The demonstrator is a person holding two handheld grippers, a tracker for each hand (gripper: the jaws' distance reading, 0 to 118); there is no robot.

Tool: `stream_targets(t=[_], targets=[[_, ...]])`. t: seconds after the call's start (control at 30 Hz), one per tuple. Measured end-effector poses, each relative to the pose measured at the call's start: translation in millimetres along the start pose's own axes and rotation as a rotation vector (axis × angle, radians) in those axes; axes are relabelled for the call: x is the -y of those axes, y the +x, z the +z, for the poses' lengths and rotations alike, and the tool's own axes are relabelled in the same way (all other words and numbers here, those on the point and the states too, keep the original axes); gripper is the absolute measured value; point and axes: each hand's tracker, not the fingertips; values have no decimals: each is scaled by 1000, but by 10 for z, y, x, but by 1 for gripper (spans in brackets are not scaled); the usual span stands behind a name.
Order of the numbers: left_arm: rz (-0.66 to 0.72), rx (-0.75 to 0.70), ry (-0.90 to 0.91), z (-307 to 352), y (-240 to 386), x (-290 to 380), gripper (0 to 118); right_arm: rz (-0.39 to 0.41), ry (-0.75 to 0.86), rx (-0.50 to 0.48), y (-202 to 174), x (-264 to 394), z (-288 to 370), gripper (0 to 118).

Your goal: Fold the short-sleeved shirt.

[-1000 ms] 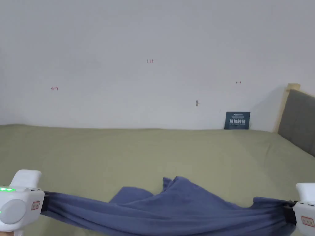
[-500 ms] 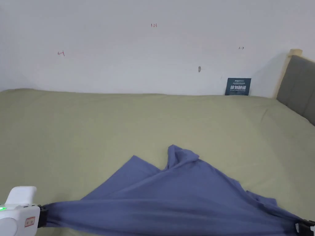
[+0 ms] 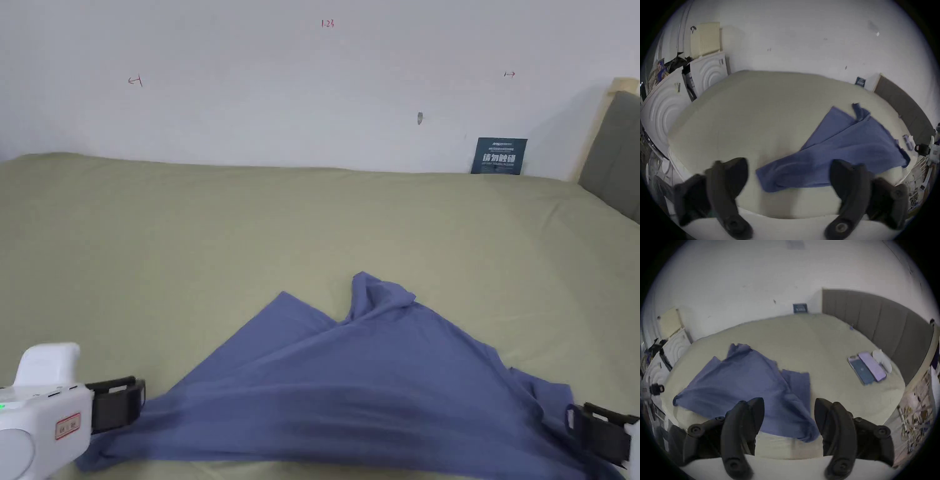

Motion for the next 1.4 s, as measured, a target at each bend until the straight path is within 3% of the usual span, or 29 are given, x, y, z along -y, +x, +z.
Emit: stream_targets(t=[0.03,0.07,0.1,0.17,0.23,0.33,0.57,0.8,1.1,1.13,1.2,1.23,1.3,1.4], targets=[[-15,16,36,93,113,-11,31,15,31,-27,-137,-17,72,64],[-48,14,67,162,243,-11,0,30,59,-50,-323,-37,208,40],[-82,10,93,201,348,2,0,53,75,-76,-454,-50,259,2],[-100,13,132,275,516,59,0,84,182,-61,-750,-40,362,1],[-105,23,135,332,614,109,0,126,175,-95,-960,-54,470,1],[-60,31,158,278,512,172,0,178,234,-49,-1216,-18,589,1],[11,39,182,439,353,225,0,156,257,-82,-1626,118,719,1],[51,-49,10,124,-337,224,0,159,225,-133,-1856,279,622,1],[128,10,-229,-574,-946,212,0,177,112,-176,-2022,574,278,1],[131,25,-246,-660,-976,203,7,182,97,-179,-2045,596,230,1],[133,26,-251,-806,-1022,170,34,184,93,-190,-2039,651,195,1],[109,28,-276,-875,-1017,149,34,187,85,-192,-2038,672,178,1],[92,22,-346,-1053,-968,153,115,192,62,-195,-2040,700,134,1],[83,36,-360,-1174,-949,116,116,172,32,-206,-2008,732,90,1]])
